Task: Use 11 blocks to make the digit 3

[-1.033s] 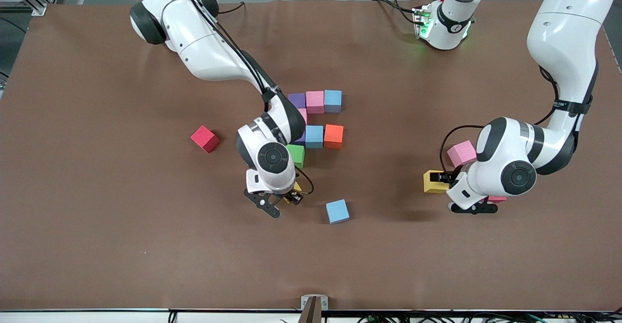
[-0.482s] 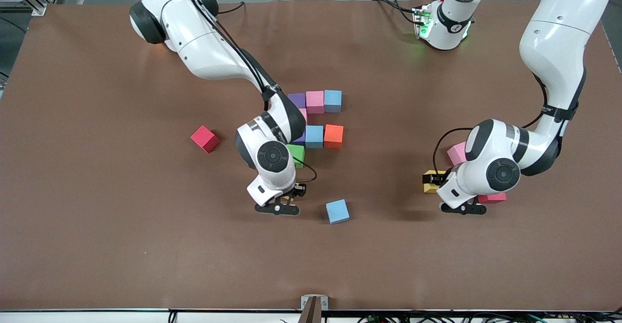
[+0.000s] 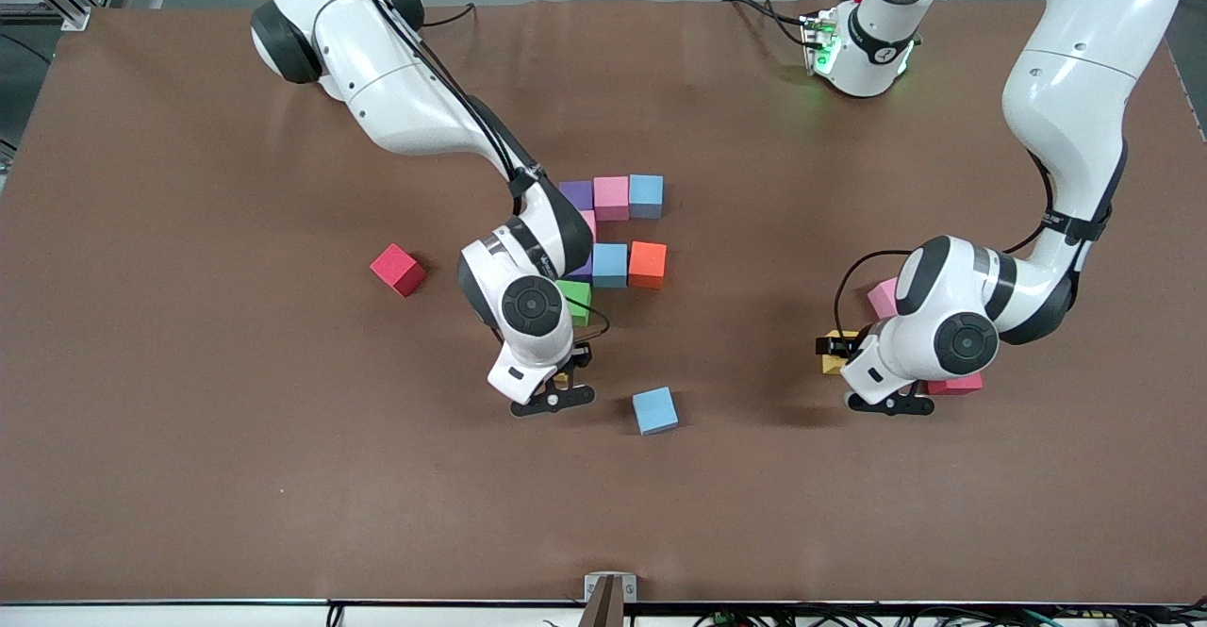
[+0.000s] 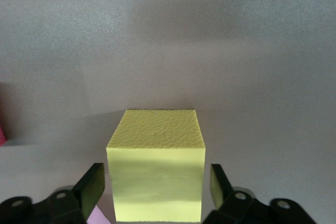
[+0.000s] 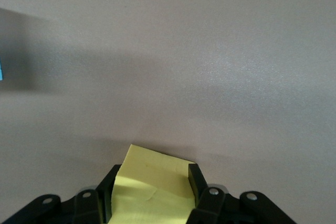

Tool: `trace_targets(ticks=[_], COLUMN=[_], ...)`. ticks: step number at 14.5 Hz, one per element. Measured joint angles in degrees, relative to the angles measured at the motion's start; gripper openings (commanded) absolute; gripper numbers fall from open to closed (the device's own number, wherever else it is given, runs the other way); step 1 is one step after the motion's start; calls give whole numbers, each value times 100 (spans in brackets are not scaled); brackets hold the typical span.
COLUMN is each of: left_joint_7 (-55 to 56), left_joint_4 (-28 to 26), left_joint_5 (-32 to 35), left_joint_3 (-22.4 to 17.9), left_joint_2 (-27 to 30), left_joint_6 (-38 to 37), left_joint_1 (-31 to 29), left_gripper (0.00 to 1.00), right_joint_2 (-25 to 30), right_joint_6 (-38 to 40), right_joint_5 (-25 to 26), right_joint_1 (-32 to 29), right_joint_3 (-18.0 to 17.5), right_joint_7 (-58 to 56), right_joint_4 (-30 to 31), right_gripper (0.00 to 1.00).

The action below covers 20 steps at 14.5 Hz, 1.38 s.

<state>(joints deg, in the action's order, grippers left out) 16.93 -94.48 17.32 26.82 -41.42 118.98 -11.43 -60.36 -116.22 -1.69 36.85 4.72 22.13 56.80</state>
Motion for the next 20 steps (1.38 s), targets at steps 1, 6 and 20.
trace_targets(ticks=[1,6,20], left_joint_7=[0,7,475], left_joint_4=[0,-7,31], left_joint_5=[0,0,0], left_joint_3=[-1,-5,-2], left_joint_2=[-14,-92,-76], left_joint_6=[0,0,-8], left_joint_1=[-4,-4,-16], left_gripper=[83,67,13], right_joint_2=[5,48,181], right_joint_6=[0,0,-41], right_joint_5=[0,-40,-94], right_joint_1=[0,-2,30], right_joint_3=[-11,-108,-299], right_joint_7=[-10,-18,-21], right_joint_4=[10,85,312], right_gripper=[1,1,1])
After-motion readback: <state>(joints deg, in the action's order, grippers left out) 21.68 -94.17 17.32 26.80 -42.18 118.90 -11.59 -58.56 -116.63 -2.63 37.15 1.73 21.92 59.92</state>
